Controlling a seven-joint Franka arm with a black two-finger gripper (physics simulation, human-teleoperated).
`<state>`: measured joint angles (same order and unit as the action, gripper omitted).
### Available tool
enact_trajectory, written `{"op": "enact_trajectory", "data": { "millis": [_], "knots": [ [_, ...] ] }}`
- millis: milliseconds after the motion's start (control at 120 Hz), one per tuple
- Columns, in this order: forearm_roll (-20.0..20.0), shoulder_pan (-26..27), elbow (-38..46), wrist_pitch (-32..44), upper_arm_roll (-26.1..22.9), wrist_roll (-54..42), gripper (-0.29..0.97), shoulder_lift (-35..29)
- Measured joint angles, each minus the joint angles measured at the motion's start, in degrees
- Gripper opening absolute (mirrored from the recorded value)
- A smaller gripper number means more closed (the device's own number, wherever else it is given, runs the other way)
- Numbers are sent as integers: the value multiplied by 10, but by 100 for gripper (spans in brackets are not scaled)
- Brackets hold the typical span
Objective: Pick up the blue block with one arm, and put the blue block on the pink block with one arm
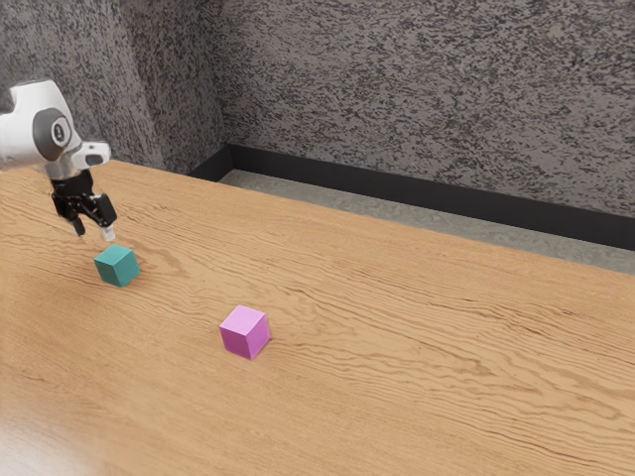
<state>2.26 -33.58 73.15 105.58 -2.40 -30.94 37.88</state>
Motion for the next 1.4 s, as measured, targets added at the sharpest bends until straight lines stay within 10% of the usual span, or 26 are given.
{"op": "enact_trajectory", "data": {
  "millis": [900, 1067, 1400],
  "knots": [
    [55, -8, -26, 36, -6, -158, 68, 99],
    [55, -7, -26, 41, -6, -167, 39, 97],
    [56, 36, 145, 53, -15, -158, 37, -125]
  ]
}}
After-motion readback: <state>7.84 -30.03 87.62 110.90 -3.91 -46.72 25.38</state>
